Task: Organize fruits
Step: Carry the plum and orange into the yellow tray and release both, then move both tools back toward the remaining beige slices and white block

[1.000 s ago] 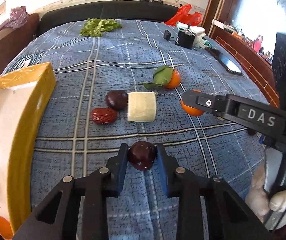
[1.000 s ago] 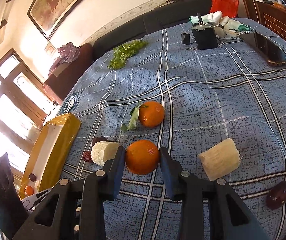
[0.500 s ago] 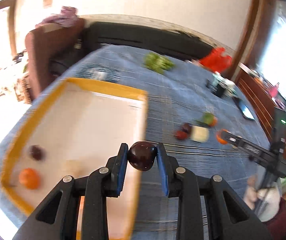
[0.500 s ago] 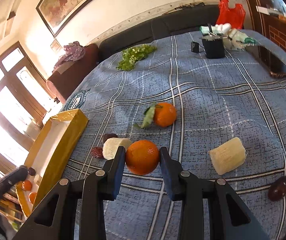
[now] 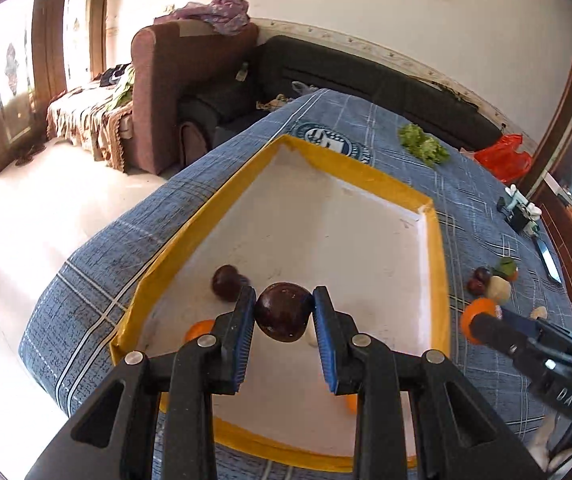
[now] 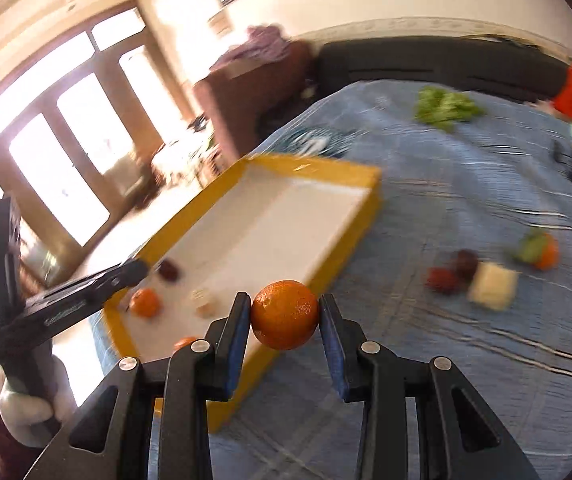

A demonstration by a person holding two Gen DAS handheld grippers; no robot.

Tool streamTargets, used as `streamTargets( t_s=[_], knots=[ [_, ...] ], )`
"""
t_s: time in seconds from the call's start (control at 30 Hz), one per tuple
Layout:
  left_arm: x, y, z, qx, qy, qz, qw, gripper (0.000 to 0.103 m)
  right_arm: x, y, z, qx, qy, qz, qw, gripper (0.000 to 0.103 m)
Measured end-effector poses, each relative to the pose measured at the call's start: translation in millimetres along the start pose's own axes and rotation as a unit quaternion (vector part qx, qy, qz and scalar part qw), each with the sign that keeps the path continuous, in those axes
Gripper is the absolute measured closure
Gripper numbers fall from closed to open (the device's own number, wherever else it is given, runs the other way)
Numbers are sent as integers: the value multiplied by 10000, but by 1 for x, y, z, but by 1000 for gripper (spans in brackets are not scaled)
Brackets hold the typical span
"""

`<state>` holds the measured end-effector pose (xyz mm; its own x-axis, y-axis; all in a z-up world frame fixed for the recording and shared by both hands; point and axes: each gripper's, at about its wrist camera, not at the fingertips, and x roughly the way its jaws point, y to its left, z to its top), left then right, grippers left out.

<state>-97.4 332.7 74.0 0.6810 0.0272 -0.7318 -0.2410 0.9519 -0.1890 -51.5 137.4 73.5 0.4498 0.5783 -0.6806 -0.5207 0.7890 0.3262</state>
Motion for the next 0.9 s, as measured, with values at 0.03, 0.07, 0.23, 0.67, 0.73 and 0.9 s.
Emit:
streamTargets(
  t_s=[0.03, 0.07, 0.23, 0.67, 0.73, 0.9],
  knots=[
    [1, 3, -1, -29, 37, 2, 10000, 75, 7, 7, 0, -72, 70, 0, 9999, 64],
    [4, 6, -3, -58, 88, -3, 9999, 75, 14, 11, -1, -134, 139, -10, 9998, 64],
    [17, 10, -9, -50, 280, -51, 9996, 75, 50, 27, -2, -307, 472, -157, 9983, 64],
    [-6, 15, -7, -378, 65, -295, 9988, 35, 57, 30, 4, -360, 474, -236, 9979, 58],
    [-14, 15, -7, -491, -18, -370, 9981, 32, 40, 23, 6, -231, 297, -243, 9990, 54],
    [-33, 8, -8, -551, -147, -491, 9972, 29, 2, -1, 6, 103, -96, -384, 9992, 49]
  ],
)
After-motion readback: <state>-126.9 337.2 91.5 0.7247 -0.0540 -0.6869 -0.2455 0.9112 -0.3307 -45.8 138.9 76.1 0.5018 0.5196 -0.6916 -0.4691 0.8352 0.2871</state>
